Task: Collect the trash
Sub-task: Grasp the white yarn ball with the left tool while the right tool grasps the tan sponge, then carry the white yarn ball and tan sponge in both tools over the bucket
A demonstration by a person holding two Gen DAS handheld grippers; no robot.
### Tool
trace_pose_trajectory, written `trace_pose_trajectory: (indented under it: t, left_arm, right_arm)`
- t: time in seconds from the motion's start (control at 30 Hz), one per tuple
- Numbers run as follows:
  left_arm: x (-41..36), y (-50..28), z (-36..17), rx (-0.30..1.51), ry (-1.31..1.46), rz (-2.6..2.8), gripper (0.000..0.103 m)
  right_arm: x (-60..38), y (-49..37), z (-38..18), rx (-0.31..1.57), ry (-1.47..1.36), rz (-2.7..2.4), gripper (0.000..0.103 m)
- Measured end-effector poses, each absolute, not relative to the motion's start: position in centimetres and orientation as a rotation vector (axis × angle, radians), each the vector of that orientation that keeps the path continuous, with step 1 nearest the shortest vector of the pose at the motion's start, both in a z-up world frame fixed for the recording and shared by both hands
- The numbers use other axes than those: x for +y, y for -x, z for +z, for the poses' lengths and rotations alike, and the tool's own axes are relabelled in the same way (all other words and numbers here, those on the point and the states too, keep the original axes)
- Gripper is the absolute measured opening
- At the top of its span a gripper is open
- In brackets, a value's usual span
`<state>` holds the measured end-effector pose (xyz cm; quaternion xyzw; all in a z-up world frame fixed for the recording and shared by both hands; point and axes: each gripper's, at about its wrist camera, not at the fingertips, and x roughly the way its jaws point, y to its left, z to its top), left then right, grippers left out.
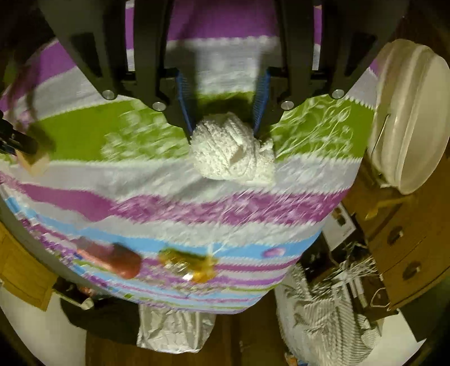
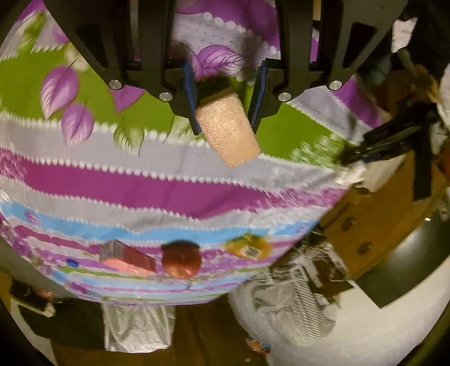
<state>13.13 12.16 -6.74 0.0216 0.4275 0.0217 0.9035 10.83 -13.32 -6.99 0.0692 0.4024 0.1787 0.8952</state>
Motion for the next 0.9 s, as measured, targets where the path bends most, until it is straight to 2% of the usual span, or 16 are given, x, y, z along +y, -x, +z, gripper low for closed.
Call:
trace_pose_trajectory:
  t: [0.07,0.13,0.17,0.2,0.27,0.37,0.43,0.47,0.53,0.57,0.6,0.9]
  left_arm:
    - [12.7,-13.0,-7.3,0.863,-0.032,0.038,0.041]
    - [12.7,-12.8,-7.2,0.846,-0.026,0.029,0.049]
    - [12.8,-12.7,-7.1,0.839,-0.014,0.022,0.051]
    - [12.8,-12.7,-7.0,0.834,-0.004,0.021,0.056]
    - [13.2,-12.5,-6.7,0.812,0.021,0.032,0.062]
    - [13.4,-12.5,-6.7,0.797,0.049,0.045,0.066]
    - [13.2,-12.7,-7.1,0.81,0.038,0.044,0.065]
    - [12.9,-12.8,-7.3,0.81,0.016,0.051,0.063]
    - [12.2,-12.6,-7.6,0.809,-0.02,0.061,0.049]
    - [12.0,-12.5,-7.6,0.807,-0.028,0.065,0.045]
    - [11.9,-12.5,-7.5,0.807,-0.029,0.069,0.04]
    - [12.8,-11.7,-4.7,0.826,-0.003,0.21,0.036]
  right_arm:
    - [-12.4,-10.6,-8.2,0.829,-0.142,0.344,0.038]
    - [-12.4,-10.6,-8.3,0.807,-0.154,0.356,0.043]
    - [-12.5,-10.5,-8.3,0.802,-0.166,0.369,0.051]
    - [-12.8,-10.6,-8.2,0.794,-0.178,0.381,0.066]
    - [-13.4,-10.3,-7.8,0.757,-0.179,0.38,0.077]
    - [-14.0,-10.1,-7.5,0.728,-0.16,0.379,0.077]
    - [-14.2,-10.1,-7.6,0.722,-0.159,0.382,0.075]
    - [-14.2,-10.2,-7.7,0.725,-0.157,0.386,0.066]
    - [-14.1,-10.3,-8.2,0.738,-0.158,0.409,0.054]
    - [-14.0,-10.3,-8.5,0.741,-0.151,0.412,0.042]
    - [-13.9,-10.4,-8.7,0.749,-0.14,0.413,0.034]
    - [-13.4,-10.0,-7.0,0.755,-0.272,0.393,0.03]
